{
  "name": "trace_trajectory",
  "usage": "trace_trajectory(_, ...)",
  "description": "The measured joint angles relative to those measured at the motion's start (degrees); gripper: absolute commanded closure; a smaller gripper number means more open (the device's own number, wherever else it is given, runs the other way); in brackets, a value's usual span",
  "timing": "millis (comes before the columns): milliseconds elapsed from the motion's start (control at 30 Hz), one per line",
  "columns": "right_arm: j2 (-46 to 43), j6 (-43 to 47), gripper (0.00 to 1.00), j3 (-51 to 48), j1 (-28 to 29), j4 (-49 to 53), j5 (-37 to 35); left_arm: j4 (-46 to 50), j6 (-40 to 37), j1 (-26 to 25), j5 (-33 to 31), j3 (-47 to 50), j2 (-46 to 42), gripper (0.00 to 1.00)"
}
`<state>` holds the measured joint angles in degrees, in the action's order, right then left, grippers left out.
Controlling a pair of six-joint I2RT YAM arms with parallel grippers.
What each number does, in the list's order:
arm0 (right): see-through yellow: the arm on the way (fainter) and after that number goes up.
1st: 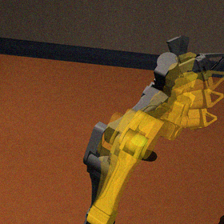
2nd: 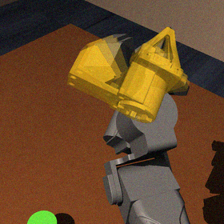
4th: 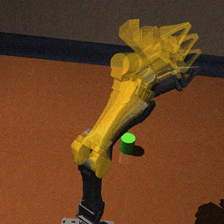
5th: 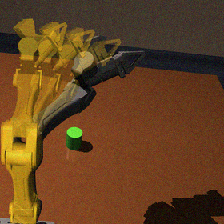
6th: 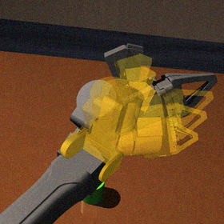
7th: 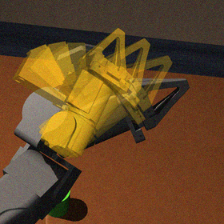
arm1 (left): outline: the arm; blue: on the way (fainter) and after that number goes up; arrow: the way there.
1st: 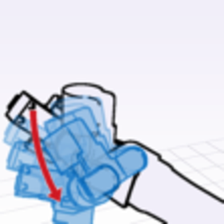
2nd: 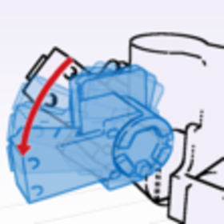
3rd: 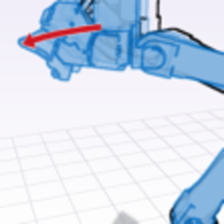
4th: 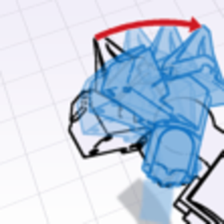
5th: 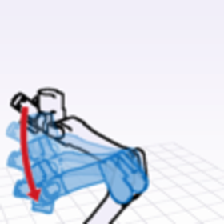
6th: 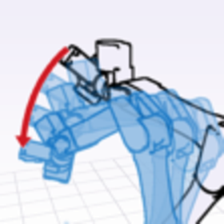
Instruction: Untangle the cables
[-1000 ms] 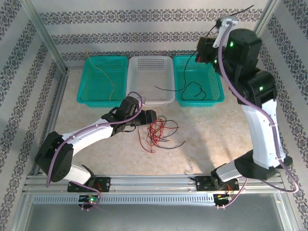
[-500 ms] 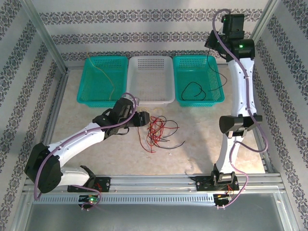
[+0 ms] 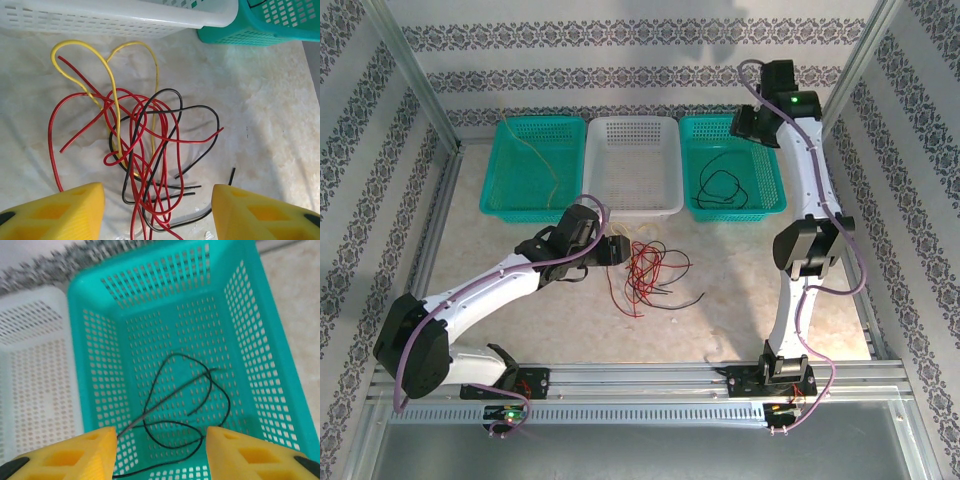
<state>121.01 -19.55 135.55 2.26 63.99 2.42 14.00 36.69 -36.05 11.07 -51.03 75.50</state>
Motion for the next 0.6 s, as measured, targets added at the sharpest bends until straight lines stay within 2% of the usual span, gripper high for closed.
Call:
trace_trajectory(200,-4.6,0.3,0.5,-10.2,2.3,-0.3,-0.9,3.4,-1.7,0.0,-1.1,-0.8,0.6,0.41)
trace_trajectory(300,-12.4,0.3,0.49,-19.5,5.6,-3.0,-1.5,4.1,-2.1,0.0,-1.1,-0.8,1.5,0.43)
trace_trajectory(400,-24.0,0.2,0.48,-32.9,11.5,-7.7,-1.7,4.6,-2.2,0.0,-1.0,-0.8,3.0,0.46)
trace_trajectory(467,-31.8,-0.3,0.47,-41.7,16.9,-11.1,-1.6,5.0,-2.4,0.0,-0.8,-0.9,4.6,0.52)
trace_trajectory(600,-42.2,-3.9,0.47,-56.7,25.9,-18.0,-0.4,5.4,-3.4,0.0,-0.3,-1.5,8.1,0.59)
